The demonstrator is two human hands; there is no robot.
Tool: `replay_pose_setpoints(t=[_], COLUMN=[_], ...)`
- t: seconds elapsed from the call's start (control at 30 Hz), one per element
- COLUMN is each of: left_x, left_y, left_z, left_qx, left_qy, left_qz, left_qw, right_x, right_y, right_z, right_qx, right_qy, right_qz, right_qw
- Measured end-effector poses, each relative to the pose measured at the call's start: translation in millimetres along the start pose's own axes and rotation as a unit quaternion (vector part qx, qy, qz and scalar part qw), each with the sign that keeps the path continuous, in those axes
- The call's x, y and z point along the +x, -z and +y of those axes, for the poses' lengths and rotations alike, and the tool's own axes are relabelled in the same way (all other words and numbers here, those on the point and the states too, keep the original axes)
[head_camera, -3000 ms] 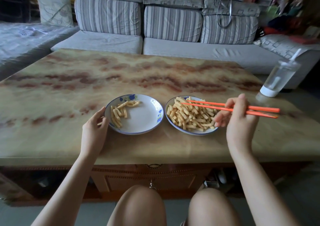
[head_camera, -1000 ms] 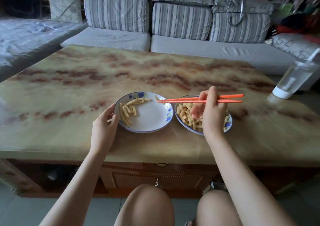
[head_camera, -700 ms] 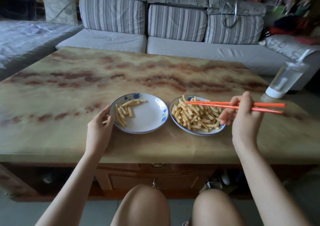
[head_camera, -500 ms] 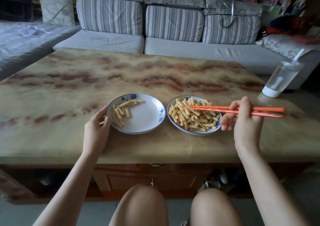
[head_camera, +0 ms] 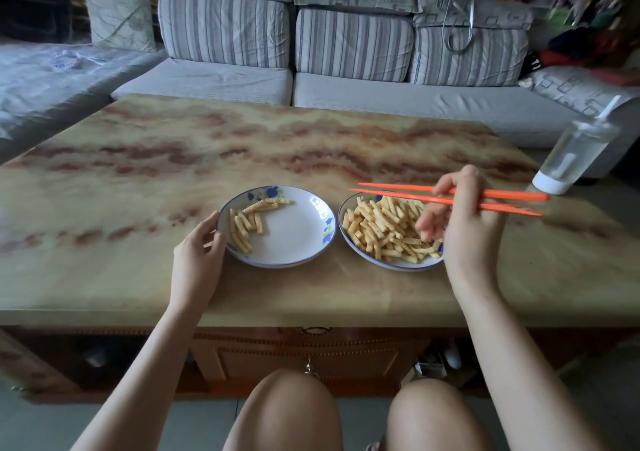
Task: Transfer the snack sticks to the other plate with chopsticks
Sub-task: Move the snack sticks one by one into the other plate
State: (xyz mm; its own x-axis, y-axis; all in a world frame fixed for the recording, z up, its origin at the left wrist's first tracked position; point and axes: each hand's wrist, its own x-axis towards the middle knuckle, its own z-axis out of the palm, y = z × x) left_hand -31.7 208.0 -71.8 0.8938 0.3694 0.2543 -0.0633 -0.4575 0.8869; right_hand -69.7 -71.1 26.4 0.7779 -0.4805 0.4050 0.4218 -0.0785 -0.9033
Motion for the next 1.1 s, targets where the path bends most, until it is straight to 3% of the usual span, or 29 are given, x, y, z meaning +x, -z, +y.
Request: replay_pose_setpoints(t=[0.27,0.67,1.1], left_x=[1.2,2.6,1.7], left_y=[0.4,-0.6,0.2], left_z=[-1.2,-1.2,-1.5], left_qx=[0.001,0.002,0.003], left_qy=[-0.002,-0.005,-0.010], left_qz=[0.001,0.009,0.006], left_qw=[1.000,1.000,1.000], right_x=[3.0,8.3,3.5], right_y=[-71.0,-102.8,-84.0], right_z=[33.8,58.3,54.6], right_qx=[-0.009,-0.045,-0.001], right_qy=[-0.030,-0.030,-0.080], right_qz=[-0.132,-0.197,-0.103], right_qw=[0.991,0.979,0.991])
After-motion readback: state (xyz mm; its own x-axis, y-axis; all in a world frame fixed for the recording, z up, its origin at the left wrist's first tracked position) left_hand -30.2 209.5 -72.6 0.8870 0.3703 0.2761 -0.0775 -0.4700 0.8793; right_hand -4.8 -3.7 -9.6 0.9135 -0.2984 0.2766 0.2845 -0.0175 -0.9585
